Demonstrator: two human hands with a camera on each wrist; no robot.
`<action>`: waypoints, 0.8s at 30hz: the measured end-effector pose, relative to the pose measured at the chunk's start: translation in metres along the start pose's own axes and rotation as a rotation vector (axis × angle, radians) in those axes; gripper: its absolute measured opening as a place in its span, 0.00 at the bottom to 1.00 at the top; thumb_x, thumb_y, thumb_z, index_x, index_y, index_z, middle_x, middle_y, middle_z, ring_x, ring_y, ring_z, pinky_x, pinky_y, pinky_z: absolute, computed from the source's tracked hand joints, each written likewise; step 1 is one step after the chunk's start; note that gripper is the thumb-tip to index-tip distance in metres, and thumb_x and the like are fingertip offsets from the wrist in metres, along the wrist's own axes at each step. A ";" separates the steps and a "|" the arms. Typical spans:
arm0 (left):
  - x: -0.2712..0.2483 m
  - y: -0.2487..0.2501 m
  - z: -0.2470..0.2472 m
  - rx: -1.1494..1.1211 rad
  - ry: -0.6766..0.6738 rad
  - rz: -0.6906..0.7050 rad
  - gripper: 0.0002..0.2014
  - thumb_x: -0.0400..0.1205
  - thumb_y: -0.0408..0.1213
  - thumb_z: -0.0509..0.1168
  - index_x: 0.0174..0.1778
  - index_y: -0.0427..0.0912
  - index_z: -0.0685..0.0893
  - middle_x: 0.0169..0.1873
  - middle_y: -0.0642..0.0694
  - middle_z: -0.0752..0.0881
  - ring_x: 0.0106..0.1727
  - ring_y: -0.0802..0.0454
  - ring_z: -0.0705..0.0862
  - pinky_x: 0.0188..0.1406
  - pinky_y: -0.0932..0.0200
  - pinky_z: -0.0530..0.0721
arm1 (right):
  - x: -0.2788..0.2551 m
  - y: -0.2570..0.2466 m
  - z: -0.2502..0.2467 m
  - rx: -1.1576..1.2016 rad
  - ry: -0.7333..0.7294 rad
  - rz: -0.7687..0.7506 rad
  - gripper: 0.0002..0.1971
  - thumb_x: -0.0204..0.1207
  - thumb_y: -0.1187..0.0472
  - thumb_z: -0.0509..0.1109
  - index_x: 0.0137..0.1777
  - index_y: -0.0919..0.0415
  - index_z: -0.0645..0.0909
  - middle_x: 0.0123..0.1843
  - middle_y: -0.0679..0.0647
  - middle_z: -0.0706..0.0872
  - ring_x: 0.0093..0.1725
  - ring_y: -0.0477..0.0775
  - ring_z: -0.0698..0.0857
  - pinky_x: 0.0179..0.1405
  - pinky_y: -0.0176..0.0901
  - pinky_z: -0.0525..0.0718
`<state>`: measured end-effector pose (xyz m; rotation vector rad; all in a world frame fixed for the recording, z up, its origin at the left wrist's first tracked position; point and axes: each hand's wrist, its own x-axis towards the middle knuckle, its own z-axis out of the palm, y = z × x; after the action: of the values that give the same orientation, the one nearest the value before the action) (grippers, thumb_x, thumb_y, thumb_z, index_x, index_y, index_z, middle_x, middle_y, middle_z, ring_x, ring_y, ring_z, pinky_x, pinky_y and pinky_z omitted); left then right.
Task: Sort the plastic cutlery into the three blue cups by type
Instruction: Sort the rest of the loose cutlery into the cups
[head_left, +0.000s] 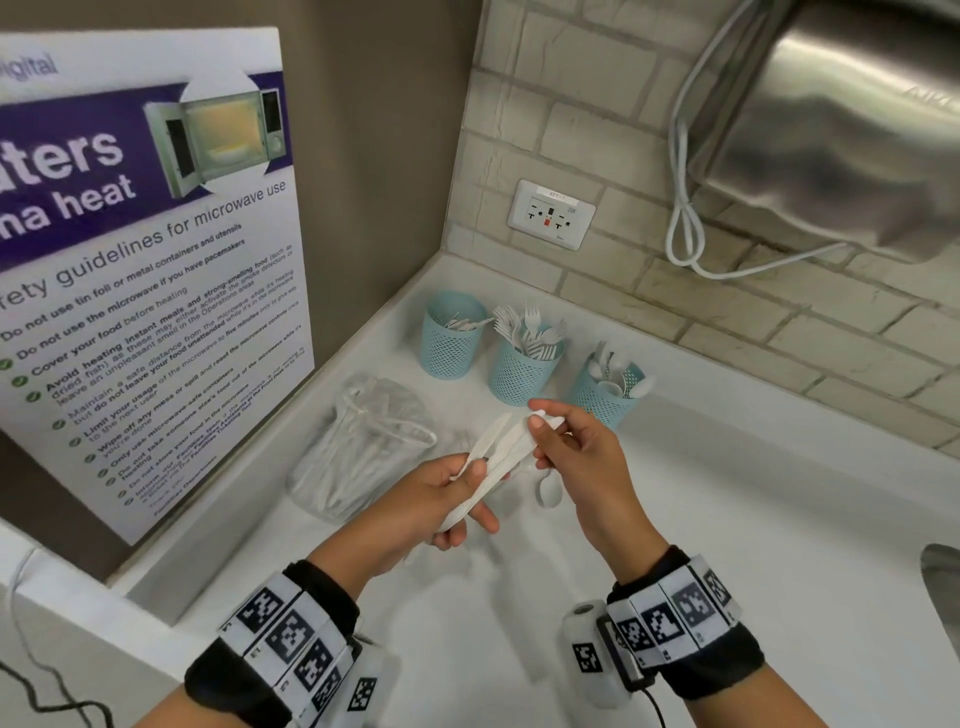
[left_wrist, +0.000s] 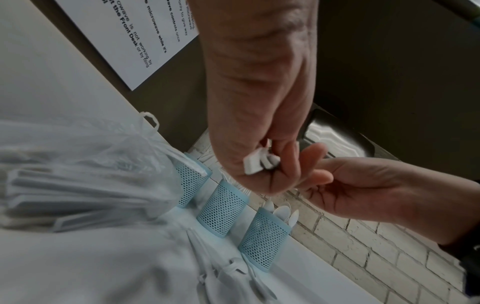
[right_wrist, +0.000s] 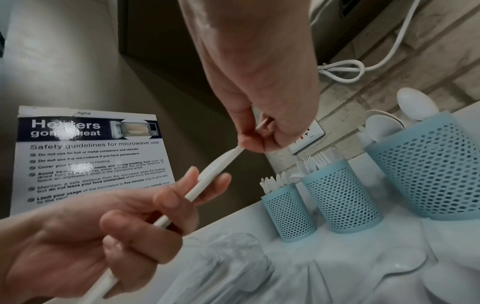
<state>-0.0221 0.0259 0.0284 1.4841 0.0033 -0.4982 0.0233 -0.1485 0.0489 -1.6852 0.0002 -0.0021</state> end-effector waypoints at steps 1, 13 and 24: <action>0.001 0.000 0.000 0.000 0.007 -0.006 0.15 0.87 0.49 0.53 0.59 0.49 0.81 0.36 0.44 0.90 0.22 0.55 0.74 0.20 0.65 0.69 | -0.001 0.000 0.000 -0.012 -0.002 0.000 0.07 0.78 0.63 0.72 0.53 0.57 0.87 0.36 0.59 0.81 0.29 0.43 0.81 0.35 0.33 0.82; 0.002 0.003 0.003 -0.017 0.070 -0.062 0.12 0.89 0.44 0.52 0.55 0.39 0.74 0.37 0.44 0.90 0.23 0.55 0.72 0.19 0.65 0.65 | -0.004 0.000 0.003 0.061 -0.081 0.068 0.09 0.76 0.65 0.73 0.52 0.70 0.84 0.31 0.47 0.85 0.31 0.44 0.81 0.35 0.32 0.82; -0.002 0.008 0.001 -0.013 0.093 0.064 0.13 0.86 0.48 0.57 0.54 0.47 0.83 0.32 0.46 0.89 0.19 0.54 0.73 0.17 0.65 0.67 | -0.004 -0.011 0.008 0.070 -0.294 0.171 0.09 0.78 0.63 0.70 0.53 0.69 0.85 0.29 0.47 0.85 0.31 0.43 0.81 0.33 0.32 0.82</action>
<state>-0.0217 0.0259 0.0364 1.4887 0.0322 -0.3770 0.0192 -0.1388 0.0592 -1.5979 -0.0758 0.3696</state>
